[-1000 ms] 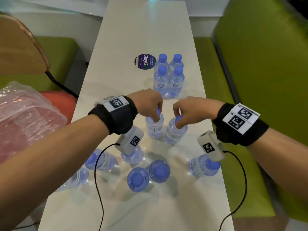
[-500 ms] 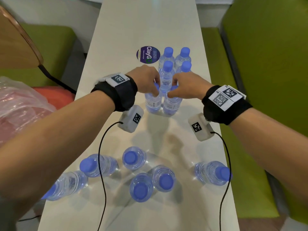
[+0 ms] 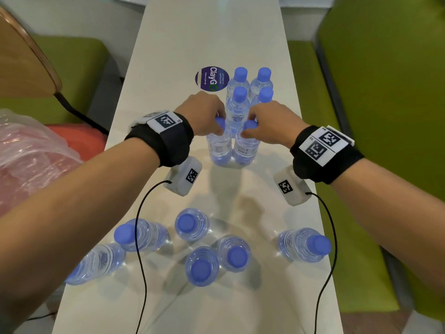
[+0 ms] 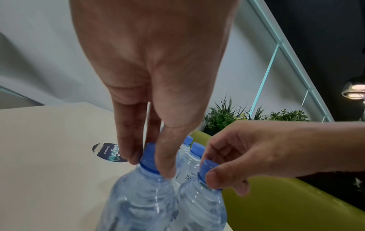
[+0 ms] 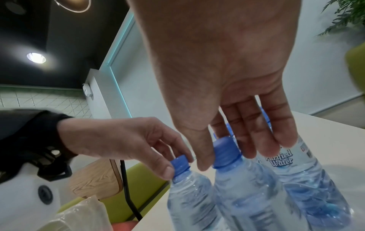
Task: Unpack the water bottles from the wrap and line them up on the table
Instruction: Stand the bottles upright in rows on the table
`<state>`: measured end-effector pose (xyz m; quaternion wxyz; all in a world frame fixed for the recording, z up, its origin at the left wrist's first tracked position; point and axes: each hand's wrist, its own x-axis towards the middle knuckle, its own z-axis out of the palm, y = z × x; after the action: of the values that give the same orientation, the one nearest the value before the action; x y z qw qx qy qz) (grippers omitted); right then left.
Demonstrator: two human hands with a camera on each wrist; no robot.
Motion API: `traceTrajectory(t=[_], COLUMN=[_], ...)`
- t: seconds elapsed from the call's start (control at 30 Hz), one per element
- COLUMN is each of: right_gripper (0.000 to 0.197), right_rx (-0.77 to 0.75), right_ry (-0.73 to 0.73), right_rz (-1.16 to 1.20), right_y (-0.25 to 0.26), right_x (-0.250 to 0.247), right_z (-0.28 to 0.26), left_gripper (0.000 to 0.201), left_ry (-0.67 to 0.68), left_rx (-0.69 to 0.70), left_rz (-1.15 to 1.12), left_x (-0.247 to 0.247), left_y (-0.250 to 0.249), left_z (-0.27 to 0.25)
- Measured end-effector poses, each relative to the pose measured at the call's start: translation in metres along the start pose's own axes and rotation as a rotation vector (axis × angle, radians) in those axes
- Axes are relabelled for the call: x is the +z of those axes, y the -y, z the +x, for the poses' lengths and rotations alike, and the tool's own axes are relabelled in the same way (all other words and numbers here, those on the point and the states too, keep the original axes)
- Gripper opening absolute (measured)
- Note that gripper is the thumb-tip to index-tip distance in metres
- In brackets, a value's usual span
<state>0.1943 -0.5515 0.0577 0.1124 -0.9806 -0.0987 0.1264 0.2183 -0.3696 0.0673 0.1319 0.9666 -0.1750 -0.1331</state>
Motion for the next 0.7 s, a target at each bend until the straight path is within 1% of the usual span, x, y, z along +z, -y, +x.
traceTrajectory(t=[0.1,0.3,0.47,0.7], right_gripper=[0.044,0.042,0.052,0.055], right_rx=[0.025,0.020,0.068,0.095], right_ry=[-0.012,-0.025,-0.056,-0.061], right_rz=[-0.004,0.011,-0.012,-0.030], right_y=[0.001,0.000,0.002,0.005], right_x=[0.002,0.006,0.006,0.008], right_z=[0.000,0.000,0.000,-0.001], left_gripper=[0.032,0.033,0.033,0.033], left_ry=[0.043,0.019,0.027,0.037], left_rx=[0.048,0.085,0.101,0.130], left_rz=[0.010,-0.018,-0.023,-0.026], left_x=[-0.002,0.001,0.002,0.002], left_y=[-0.001,0.003,0.004,0.003], left_z=[-0.004,-0.010,-0.012,-0.013])
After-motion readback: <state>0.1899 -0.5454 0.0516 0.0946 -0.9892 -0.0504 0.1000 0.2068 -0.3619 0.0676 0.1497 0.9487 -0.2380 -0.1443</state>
